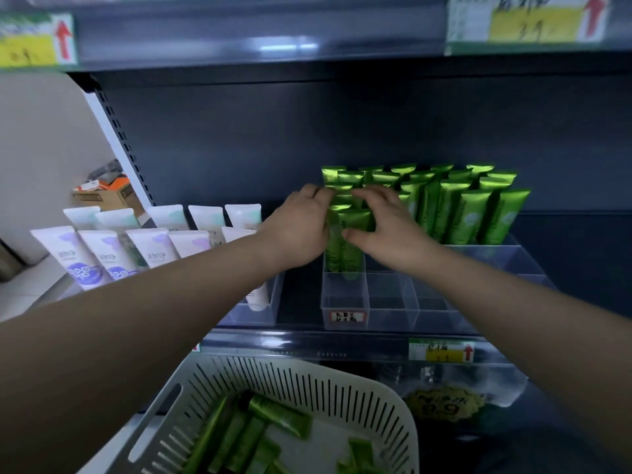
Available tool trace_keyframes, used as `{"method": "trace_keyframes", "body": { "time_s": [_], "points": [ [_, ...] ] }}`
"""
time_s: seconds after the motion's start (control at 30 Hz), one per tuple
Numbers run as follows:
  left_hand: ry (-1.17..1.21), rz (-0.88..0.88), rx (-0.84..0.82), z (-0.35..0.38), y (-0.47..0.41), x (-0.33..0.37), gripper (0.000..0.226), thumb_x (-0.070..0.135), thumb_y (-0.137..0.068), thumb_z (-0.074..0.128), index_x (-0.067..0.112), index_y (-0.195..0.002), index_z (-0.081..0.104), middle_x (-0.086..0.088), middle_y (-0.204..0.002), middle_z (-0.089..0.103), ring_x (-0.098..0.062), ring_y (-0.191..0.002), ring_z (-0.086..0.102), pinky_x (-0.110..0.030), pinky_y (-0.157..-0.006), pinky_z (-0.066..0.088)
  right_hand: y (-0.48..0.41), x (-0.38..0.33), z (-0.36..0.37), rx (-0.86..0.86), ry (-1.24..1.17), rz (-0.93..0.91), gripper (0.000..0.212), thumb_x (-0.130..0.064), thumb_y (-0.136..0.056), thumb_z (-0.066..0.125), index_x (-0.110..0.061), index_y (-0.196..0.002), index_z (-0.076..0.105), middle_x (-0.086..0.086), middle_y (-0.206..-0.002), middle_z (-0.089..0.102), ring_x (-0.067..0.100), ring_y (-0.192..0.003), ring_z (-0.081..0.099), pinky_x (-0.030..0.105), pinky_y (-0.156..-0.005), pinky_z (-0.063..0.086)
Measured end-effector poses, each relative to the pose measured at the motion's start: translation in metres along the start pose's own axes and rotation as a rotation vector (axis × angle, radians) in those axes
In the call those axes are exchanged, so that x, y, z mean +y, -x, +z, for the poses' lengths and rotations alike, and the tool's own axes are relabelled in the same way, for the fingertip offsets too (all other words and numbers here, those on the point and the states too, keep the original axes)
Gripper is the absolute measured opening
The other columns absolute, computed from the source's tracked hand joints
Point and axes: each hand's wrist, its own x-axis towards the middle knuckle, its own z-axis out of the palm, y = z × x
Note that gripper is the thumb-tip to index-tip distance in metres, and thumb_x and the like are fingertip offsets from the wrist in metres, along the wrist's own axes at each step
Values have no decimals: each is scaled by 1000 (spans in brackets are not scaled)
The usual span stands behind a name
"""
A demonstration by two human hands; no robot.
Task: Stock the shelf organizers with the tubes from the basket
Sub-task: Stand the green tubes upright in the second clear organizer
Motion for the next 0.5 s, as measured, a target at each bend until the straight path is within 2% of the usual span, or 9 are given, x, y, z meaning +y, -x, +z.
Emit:
{"method": "trace_keyframes", "body": {
  "time_s": [0.1,0.27,0.5],
  "points": [
    [-88,6,-24,-6,11,1,62,21,-89,50,13,-145,24,-12,-144,31,-30,-132,31,-40,-111,26,11,-12,-2,-57,142,9,75,-44,-87,56,-28,-148,16,1,-157,4,24,-144,4,41,-118,8],
    [-234,15,11,-18,35,8,74,36,-87,51,18,-148,12,-6,-155,11,-27,-144,3,-43,-118,6,31,-28,-3,-70,290,-38,83,-50,-84,54,-32,-149,4,2,-157,-7,23,-144,-8,46,-117,-5],
    [-300,-8,25,-26,77,16,83,46,-85,49,21,-148,2,-4,-157,0,-24,-145,-5,-43,-116,-2,64,-46,4,-91,330,-73,87,-51,-84,53,-32,-148,-2,-1,-156,-14,22,-144,-15,50,-116,-5]
  ]
}}
